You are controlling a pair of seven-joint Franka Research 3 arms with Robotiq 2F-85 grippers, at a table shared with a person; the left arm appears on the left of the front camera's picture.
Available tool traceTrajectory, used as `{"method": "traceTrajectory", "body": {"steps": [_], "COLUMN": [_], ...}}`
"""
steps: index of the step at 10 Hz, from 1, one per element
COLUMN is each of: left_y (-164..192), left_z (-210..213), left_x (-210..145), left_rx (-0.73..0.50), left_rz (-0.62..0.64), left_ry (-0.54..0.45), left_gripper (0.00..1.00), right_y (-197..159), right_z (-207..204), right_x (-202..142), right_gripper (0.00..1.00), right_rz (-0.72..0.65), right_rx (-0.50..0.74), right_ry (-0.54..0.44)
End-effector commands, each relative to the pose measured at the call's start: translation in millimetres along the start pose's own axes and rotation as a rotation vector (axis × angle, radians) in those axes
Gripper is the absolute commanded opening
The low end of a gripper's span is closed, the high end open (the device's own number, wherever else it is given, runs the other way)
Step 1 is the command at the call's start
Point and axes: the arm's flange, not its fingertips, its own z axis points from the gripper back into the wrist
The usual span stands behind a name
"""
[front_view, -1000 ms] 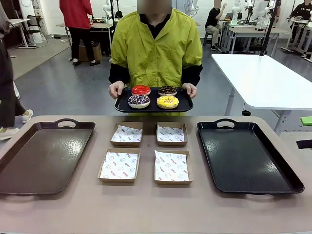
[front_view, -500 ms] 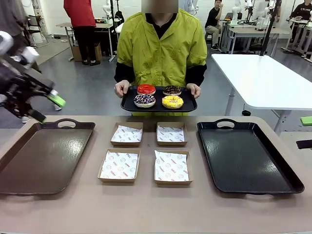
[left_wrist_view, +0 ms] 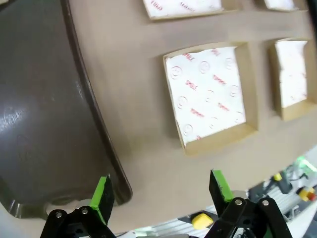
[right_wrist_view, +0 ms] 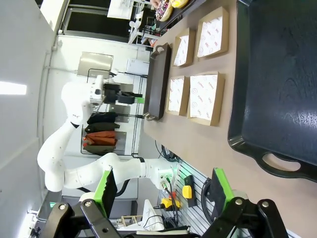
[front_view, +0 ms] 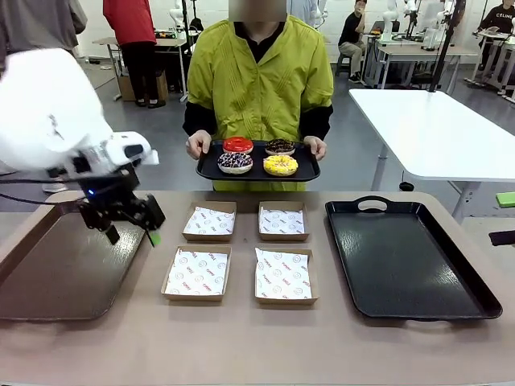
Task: Individually package the donuts and arrange them on the tray.
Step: Pick up one Paper togo box.
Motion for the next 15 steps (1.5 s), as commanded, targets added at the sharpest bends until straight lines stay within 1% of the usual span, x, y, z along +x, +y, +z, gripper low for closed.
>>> {"method": "traceTrajectory", "body": {"steps": [1, 3, 5, 6, 7, 8, 15], "left_y": [-11, -26, -40, -45, -44, -38, -36], "left_z": [-29, -67, -82, -84, -78, -82, -82], "left_x": [13, 15, 17, 16, 13, 13, 14], "left_rx": [0.103, 0.137, 0.123, 0.107, 0.053, 0.098, 0.089], "left_rz": [0.014, 0.028, 0.029, 0.033, 0.033, 0.01, 0.018], "left_ry": [-0.017, -0.036, -0.057, -0.06, -0.055, -0.034, -0.034], "left_gripper": [1.0, 1.0, 1.0, 1.0, 1.0, 1.0, 1.0], "right_y": [0, 0, 0, 0, 0, 0, 0], "right_z": [1, 1, 1, 1, 1, 1, 1], "right_x": [1, 1, 1, 1, 1, 1, 1], "right_gripper": [1.0, 1.0, 1.0, 1.0, 1.0, 1.0, 1.0], "right_rz": [0.011, 0.011, 0.011, 0.011, 0.011, 0.011, 0.011], "right_rx": [0.019, 0.019, 0.019, 0.019, 0.019, 0.019, 0.019], "right_ry": [-0.007, -0.007, -0.007, -0.007, -0.007, -0.007, -0.007]}}
